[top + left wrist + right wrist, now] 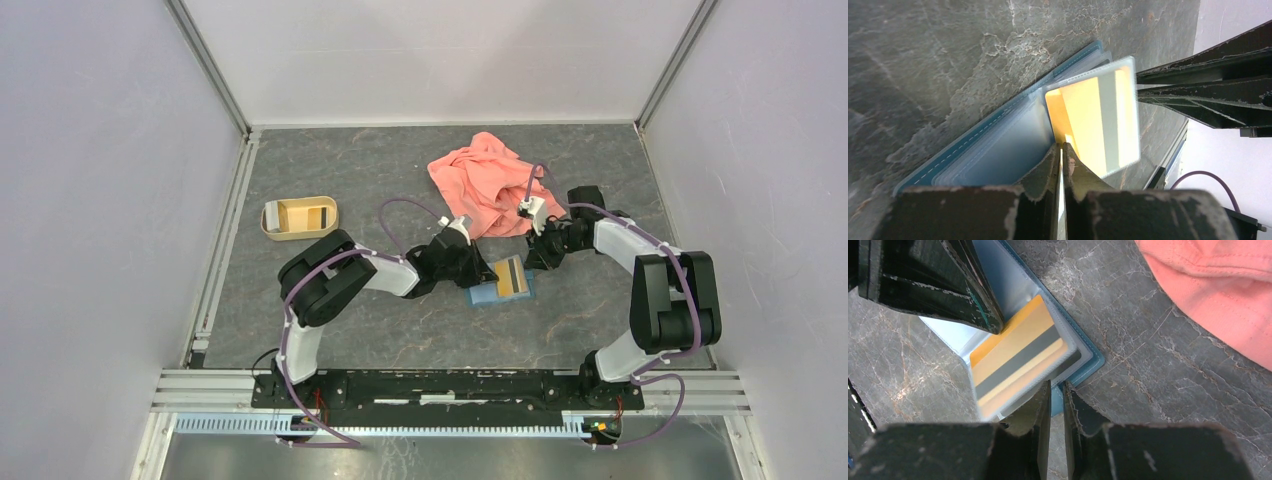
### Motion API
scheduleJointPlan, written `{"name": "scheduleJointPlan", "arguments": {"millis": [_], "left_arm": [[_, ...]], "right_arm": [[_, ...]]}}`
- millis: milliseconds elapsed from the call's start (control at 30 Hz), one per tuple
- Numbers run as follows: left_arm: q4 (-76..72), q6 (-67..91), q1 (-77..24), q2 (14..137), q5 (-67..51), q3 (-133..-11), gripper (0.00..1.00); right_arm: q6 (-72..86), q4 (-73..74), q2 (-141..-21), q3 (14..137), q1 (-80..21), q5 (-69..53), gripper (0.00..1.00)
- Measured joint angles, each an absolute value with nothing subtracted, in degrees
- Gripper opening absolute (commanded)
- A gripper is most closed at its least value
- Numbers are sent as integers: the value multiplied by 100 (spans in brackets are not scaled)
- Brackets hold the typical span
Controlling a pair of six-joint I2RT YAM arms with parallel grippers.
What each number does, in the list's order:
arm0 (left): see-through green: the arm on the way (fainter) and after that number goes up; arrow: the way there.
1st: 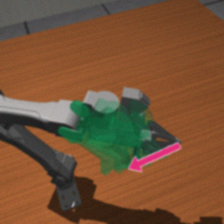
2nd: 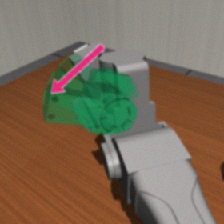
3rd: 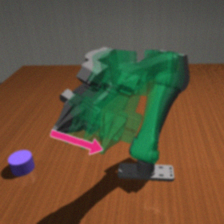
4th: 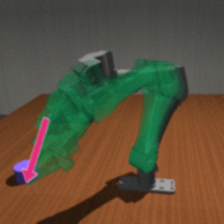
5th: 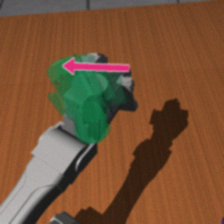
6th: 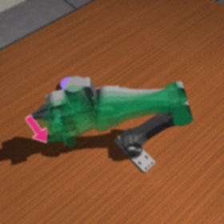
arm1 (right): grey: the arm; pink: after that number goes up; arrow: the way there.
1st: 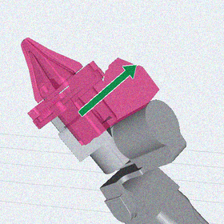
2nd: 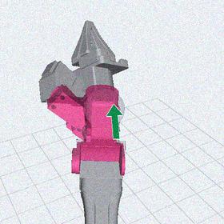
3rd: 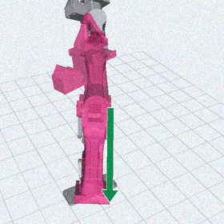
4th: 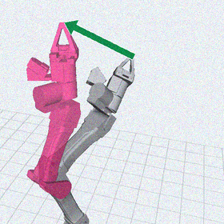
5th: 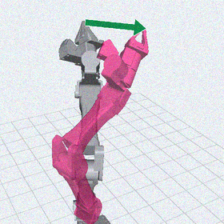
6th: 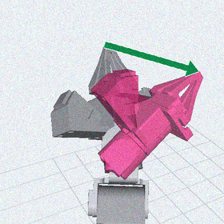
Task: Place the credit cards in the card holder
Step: Insert the credit card into the card holder.
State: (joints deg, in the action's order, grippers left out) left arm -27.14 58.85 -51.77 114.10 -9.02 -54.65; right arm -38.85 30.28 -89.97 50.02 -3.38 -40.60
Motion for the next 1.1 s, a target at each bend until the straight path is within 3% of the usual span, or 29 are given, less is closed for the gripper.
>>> {"name": "scheduleJointPlan", "arguments": {"millis": [633,1100], "left_arm": [[-3361,6058,-5225,11642,-1149,-5572,17],[-2934,5478,-5205,10901,-1192,-5461,29]], "right_arm": [[-3898,3024,-8965,5002,-336,-3844,21],[-4132,2982,-8527,4947,-80,-3798,22]]}}
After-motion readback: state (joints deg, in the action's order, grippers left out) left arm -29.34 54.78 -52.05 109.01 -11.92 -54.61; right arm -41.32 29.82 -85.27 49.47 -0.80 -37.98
